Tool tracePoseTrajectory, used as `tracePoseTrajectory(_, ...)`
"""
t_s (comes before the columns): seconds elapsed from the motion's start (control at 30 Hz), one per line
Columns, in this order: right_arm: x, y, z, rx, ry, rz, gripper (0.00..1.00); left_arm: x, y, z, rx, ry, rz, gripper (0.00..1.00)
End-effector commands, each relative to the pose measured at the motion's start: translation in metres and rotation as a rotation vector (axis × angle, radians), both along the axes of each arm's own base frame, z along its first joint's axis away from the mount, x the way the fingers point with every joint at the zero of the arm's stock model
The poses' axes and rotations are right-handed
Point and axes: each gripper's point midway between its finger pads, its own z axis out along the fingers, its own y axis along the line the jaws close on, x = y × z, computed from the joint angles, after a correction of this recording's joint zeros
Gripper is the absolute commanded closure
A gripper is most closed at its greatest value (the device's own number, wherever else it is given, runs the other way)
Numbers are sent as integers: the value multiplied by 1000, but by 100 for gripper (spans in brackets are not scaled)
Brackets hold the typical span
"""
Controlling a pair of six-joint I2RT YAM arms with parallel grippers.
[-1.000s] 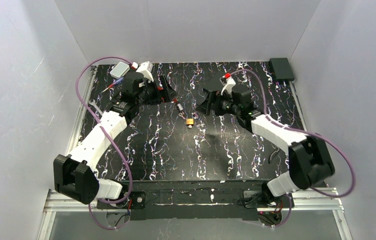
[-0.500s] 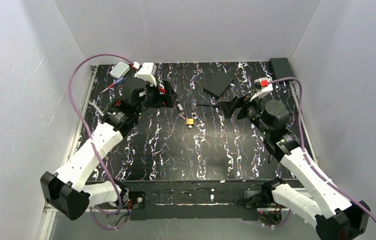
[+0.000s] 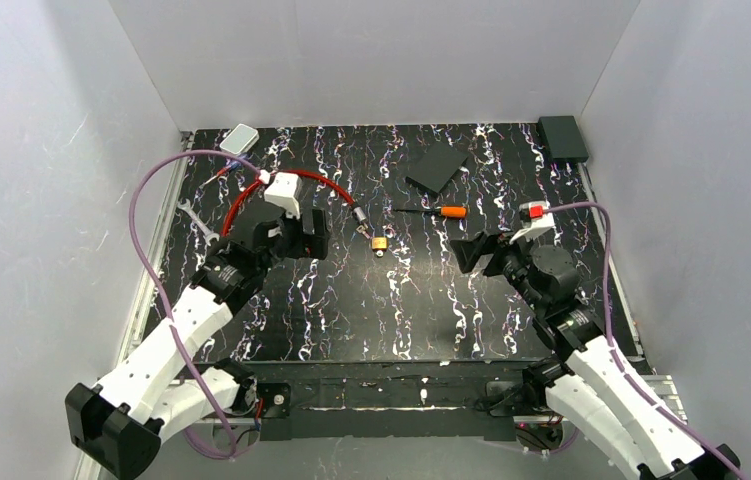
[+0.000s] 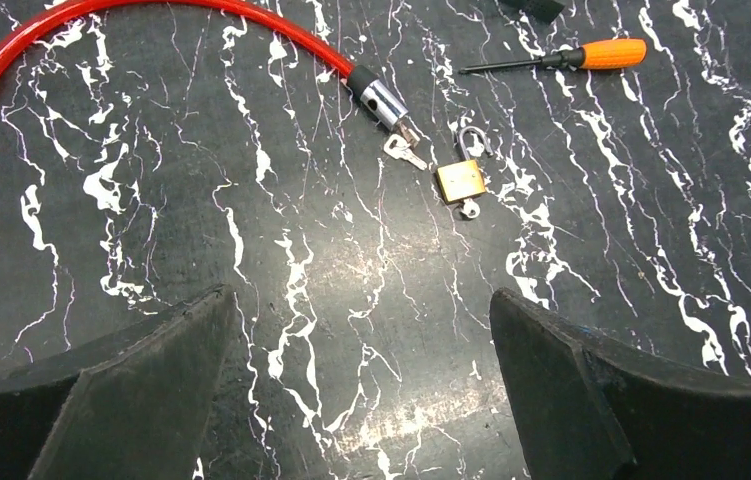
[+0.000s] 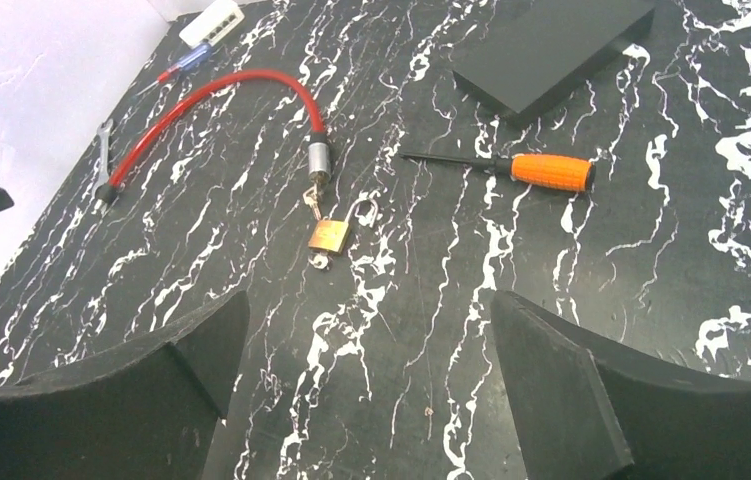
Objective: Unlock with the key
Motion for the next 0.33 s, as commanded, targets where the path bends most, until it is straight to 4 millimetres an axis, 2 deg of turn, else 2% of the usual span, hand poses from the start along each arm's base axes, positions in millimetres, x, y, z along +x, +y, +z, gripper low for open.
tracePoseTrajectory(0.0,1,-5,20,59,-82,-33,2,9,1,16,18,-34,10,2)
tracePoseTrajectory(0.13,1,-5,8,40,-41,-33,2,5,0,16,19,-23,-3,2)
tracePoseTrajectory(0.3,-2,6,-1,5,-29,39,2,3,7,16,21,-35,24,2)
